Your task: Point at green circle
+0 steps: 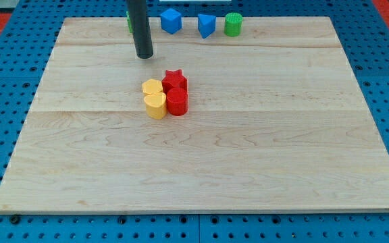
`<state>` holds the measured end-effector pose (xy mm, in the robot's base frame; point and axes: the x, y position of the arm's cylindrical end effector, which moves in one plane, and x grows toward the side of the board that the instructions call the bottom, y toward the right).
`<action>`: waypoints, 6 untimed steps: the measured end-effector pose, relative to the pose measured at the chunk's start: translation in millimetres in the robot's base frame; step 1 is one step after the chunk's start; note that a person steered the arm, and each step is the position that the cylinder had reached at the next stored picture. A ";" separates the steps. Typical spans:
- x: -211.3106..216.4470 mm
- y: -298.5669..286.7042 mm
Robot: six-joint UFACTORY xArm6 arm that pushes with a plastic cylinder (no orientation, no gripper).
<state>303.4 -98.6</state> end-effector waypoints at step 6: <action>-110.5 237.1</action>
